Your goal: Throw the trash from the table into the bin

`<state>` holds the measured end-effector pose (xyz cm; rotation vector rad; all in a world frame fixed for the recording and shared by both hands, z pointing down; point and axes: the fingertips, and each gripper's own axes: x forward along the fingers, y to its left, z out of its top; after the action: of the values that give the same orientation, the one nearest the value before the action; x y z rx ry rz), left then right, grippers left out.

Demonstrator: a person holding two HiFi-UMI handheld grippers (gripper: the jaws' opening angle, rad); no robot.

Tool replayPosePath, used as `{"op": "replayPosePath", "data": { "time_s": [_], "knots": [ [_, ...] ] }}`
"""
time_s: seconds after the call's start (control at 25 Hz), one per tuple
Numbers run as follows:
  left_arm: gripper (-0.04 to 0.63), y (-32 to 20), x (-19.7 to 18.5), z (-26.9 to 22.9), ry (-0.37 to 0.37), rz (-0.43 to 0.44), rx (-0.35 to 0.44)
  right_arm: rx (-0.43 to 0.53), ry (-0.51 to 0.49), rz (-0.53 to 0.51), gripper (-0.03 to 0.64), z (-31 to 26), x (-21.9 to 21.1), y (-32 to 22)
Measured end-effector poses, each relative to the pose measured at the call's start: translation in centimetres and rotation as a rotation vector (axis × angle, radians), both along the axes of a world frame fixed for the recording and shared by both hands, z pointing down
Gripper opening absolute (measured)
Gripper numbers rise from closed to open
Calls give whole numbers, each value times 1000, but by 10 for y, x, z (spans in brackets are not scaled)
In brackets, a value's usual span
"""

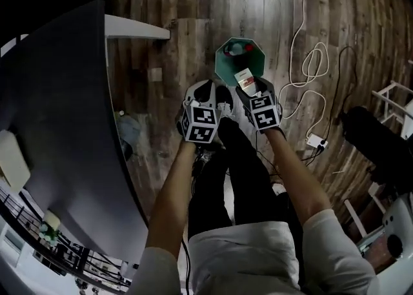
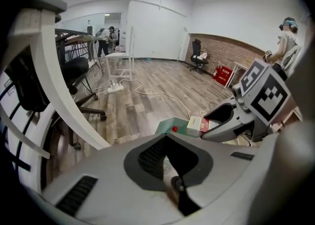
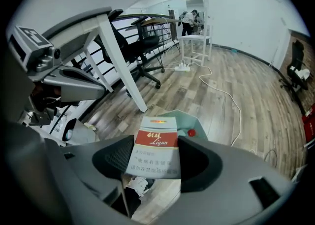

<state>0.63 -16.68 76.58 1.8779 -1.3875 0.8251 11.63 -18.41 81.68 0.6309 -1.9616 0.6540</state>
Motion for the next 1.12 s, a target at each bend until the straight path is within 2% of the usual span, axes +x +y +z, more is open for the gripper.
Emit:
{"op": "replayPosePath", "data": {
  "time_s": [0.16,0.28,0.48,0.72,0.84,1.0,1.04,1.08,1.12],
  "knots": [
    [29,-15,3,65,-13,39,0,-36,9,28,301,56,4,-15],
    [29,-16,11,110,-5,46,-29,-64,27,3,301,92,12,-15],
    [29,-19,31,159,21,77,-37,-112,22,-14,301,145,4,-17],
    [28,-33,32,183,63,55,-28,-168,2,-3,302,186,-28,-20],
    [28,-34,35,190,104,45,-52,-190,11,-11,304,203,-36,-19],
    [28,-28,32,185,118,42,-83,-202,49,-26,308,212,-37,-16],
    [28,-27,33,181,120,52,-85,-210,55,-25,335,212,-37,-14],
    [28,-27,34,178,122,62,-87,-219,62,-21,402,212,-37,-13],
    [28,-27,35,175,123,70,-88,-226,66,-16,408,210,-37,-12]
  ]
}}
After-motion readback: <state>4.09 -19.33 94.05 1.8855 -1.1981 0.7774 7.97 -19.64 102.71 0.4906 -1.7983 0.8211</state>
